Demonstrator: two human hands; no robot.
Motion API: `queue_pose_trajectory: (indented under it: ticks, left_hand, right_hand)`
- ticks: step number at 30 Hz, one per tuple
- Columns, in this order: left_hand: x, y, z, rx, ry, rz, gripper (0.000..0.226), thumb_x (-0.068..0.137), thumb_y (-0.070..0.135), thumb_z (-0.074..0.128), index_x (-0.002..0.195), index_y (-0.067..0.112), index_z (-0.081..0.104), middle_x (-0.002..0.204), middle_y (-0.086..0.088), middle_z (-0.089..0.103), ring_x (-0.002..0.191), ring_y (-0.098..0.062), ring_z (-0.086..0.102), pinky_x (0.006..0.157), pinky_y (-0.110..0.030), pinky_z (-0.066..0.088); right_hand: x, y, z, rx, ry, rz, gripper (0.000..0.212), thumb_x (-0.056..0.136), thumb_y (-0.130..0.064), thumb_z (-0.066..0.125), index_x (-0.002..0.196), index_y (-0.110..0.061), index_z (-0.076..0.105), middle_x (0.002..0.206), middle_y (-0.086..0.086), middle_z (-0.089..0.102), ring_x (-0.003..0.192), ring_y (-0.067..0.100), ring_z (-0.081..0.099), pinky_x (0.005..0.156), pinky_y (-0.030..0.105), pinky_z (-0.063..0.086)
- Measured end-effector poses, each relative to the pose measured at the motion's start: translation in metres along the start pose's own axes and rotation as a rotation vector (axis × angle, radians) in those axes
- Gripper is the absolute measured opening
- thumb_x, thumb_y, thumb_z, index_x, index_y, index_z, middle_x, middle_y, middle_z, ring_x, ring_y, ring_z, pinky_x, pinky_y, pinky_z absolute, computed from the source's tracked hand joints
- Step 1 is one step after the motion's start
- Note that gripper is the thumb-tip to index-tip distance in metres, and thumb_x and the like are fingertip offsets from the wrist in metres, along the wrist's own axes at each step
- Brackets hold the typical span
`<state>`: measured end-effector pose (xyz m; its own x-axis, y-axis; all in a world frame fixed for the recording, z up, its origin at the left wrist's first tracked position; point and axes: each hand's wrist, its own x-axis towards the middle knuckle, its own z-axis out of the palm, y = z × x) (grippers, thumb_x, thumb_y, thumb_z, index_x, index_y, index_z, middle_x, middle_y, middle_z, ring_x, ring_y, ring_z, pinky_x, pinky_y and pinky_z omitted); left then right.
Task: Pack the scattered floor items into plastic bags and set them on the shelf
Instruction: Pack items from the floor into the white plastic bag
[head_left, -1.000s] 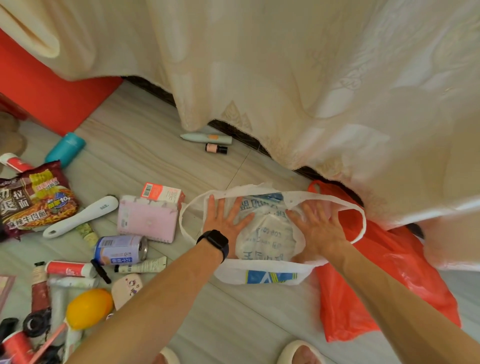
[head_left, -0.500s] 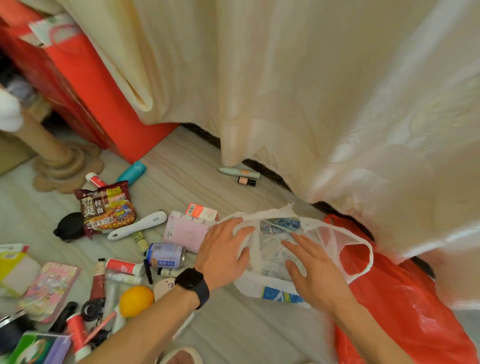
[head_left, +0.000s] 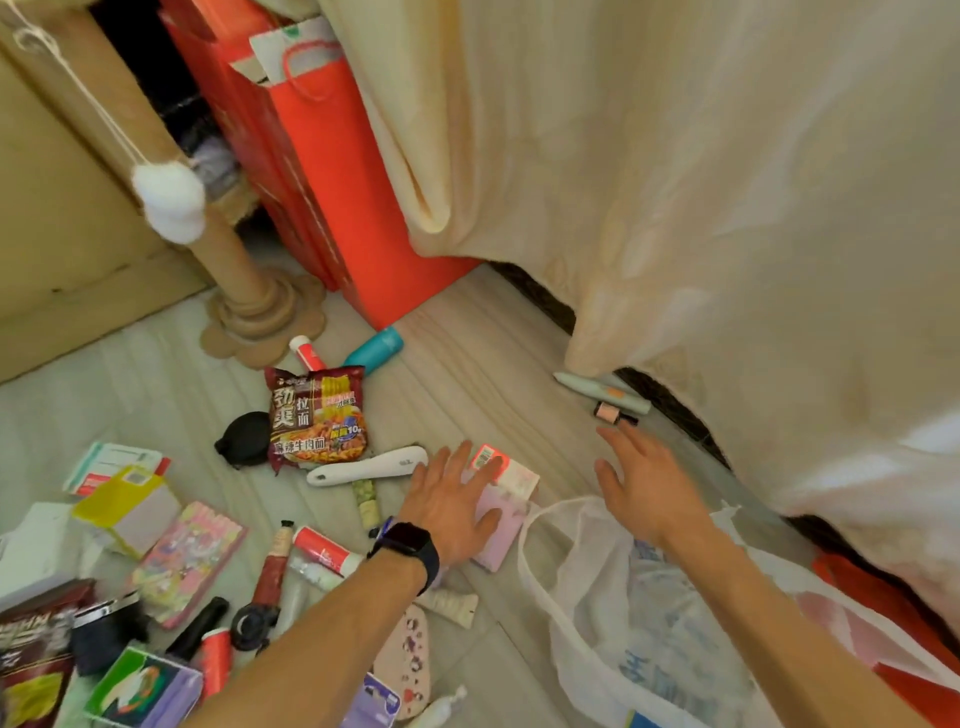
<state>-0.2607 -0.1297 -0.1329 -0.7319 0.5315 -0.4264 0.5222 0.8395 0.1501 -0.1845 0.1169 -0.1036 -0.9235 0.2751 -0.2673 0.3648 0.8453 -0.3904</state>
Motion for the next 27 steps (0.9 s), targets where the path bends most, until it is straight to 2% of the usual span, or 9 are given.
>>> queue_pose_trajectory:
  ticks: [4,8,10,13,15,18,22,24,27]
  left_hand:
    - [0.019,0.008,0.012,0.048,0.003,0.157,0.064,0.093,0.068,0.030,0.150,0.054,0.005,0.163,0.002,-0.014,0.149,-0.034,-0.007,0.118,-0.055,-0.002]
    - [0.027,0.014,0.014,0.006,-0.021,0.043,0.066,0.082,0.072,0.022,0.145,0.053,0.015,0.163,-0.002,-0.014,0.147,-0.041,0.001,0.114,-0.061,0.001]
    - [0.032,0.017,0.013,0.034,0.009,-0.003,0.058,0.088,0.066,0.037,0.141,0.050,0.021,0.162,-0.006,0.002,0.143,-0.042,0.017,0.112,-0.062,0.003]
    - [0.036,0.012,0.010,0.035,0.097,-0.035,0.048,0.091,0.045,0.048,0.136,0.047,0.030,0.147,-0.002,0.027,0.118,-0.036,0.048,0.111,-0.057,0.013]
    - [0.037,0.003,0.012,0.062,0.079,-0.038,0.053,0.089,0.035,0.049,0.136,0.046,0.028,0.142,0.000,0.029,0.107,-0.036,0.053,0.110,-0.057,0.016]
    - [0.039,-0.005,0.013,0.106,0.046,-0.043,0.049,0.089,0.043,0.051,0.134,0.044,0.031,0.138,0.002,0.034,0.110,-0.035,0.053,0.108,-0.059,0.018]
    - [0.046,-0.008,0.004,-0.050,0.153,-0.022,0.043,0.092,0.054,0.051,0.132,0.039,0.042,0.128,0.003,0.052,0.111,-0.029,0.054,0.106,-0.048,0.031]
    - [0.042,-0.003,-0.008,-0.197,0.285,0.011,0.046,0.089,0.055,0.056,0.130,0.035,0.047,0.121,0.000,0.058,0.102,-0.029,0.058,0.094,-0.043,0.041]
    - [0.021,0.027,-0.032,-0.348,0.434,0.164,0.050,0.084,0.058,0.063,0.126,0.036,0.050,0.114,0.005,0.060,0.094,-0.022,0.059,0.081,-0.039,0.047]
  right_hand:
    - [0.066,0.016,0.008,-0.178,-0.169,0.099,0.064,0.099,-0.040,0.042,0.155,-0.025,0.015,0.163,0.007,0.007,0.147,0.032,0.014,0.116,0.049,0.024]
    - [0.104,0.034,0.017,-0.334,-0.238,0.144,0.075,0.097,-0.049,0.041,0.155,-0.034,-0.005,0.163,0.004,-0.012,0.150,0.030,-0.004,0.118,0.054,0.010]
    - [0.113,0.041,0.025,-0.325,-0.194,0.169,0.072,0.095,-0.049,0.045,0.154,-0.032,0.007,0.161,0.010,0.005,0.146,0.034,0.012,0.115,0.053,0.020]
    - [0.112,0.035,0.041,-0.297,-0.072,0.124,0.049,0.095,-0.038,0.050,0.137,-0.016,0.038,0.134,0.021,0.039,0.116,0.039,0.043,0.095,0.046,0.045]
    - [0.104,0.026,0.050,-0.328,-0.095,0.128,0.046,0.096,-0.038,0.048,0.135,-0.014,0.042,0.128,0.020,0.042,0.111,0.039,0.044,0.092,0.044,0.045]
    - [0.092,0.015,0.056,-0.387,-0.170,0.145,0.039,0.100,-0.034,0.041,0.133,-0.013,0.043,0.127,0.018,0.041,0.108,0.037,0.045,0.090,0.042,0.041]
    - [0.077,0.001,0.035,0.101,-0.121,0.254,0.037,0.096,-0.041,0.046,0.125,-0.018,0.046,0.117,0.016,0.050,0.104,0.036,0.052,0.086,0.037,0.042]
    - [0.052,-0.004,0.010,0.374,-0.019,0.244,0.028,0.094,-0.043,0.053,0.117,-0.026,0.051,0.103,0.003,0.064,0.093,0.022,0.061,0.073,0.030,0.043]
    - [-0.022,-0.011,-0.029,0.789,0.054,0.261,0.021,0.094,-0.039,0.061,0.110,-0.026,0.059,0.084,-0.007,0.068,0.070,0.004,0.063,0.062,0.016,0.047]
